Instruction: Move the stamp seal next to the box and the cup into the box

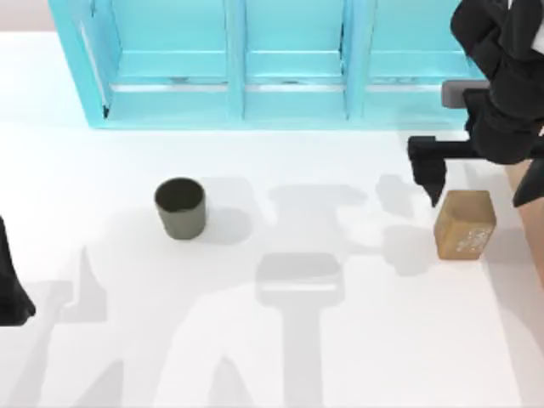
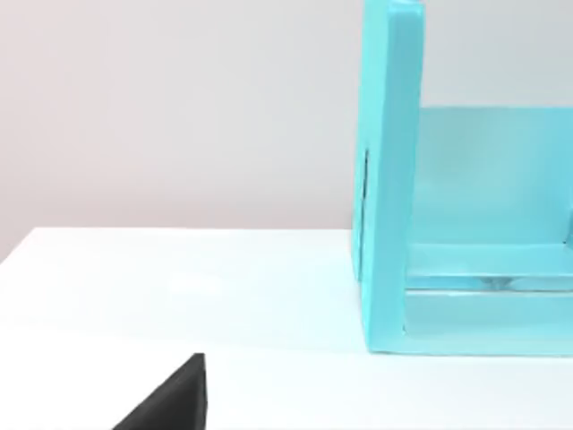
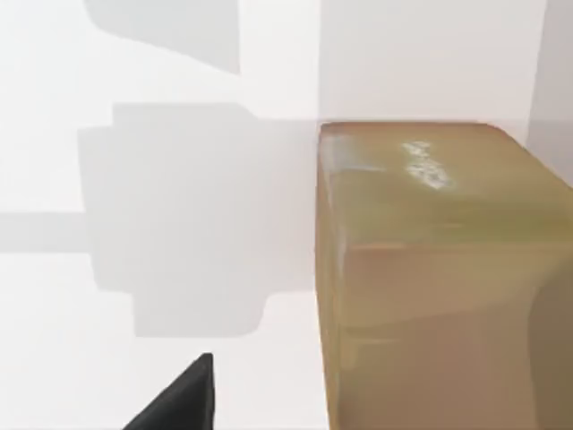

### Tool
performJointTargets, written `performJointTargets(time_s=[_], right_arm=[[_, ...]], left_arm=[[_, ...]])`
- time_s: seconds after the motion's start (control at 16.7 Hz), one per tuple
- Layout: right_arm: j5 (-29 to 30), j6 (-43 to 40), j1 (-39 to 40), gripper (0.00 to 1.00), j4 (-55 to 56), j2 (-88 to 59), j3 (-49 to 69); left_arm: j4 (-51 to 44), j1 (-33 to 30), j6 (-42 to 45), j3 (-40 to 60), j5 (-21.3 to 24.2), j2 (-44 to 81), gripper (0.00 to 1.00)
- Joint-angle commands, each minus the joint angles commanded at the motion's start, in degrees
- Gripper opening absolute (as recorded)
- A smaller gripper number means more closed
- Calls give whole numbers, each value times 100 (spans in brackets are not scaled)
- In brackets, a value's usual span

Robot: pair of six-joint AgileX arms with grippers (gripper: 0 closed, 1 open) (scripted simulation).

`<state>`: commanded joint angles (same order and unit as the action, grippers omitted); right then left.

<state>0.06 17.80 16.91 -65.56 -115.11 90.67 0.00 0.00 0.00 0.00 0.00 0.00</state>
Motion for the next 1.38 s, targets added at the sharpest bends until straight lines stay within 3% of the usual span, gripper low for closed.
performJointTargets(time_s=[0.54,0.96,1.38], right_arm=[[3,-14,-27,100,-2063,4,2053],[80,67,70,100,-2127,-75,2245],[937,1774,1835,100,-1771,-1927,4377]], left_arm=[[0,0,0,0,0,0,100],[0,0,0,0,0,0,100],[0,0,0,0,0,0,100]])
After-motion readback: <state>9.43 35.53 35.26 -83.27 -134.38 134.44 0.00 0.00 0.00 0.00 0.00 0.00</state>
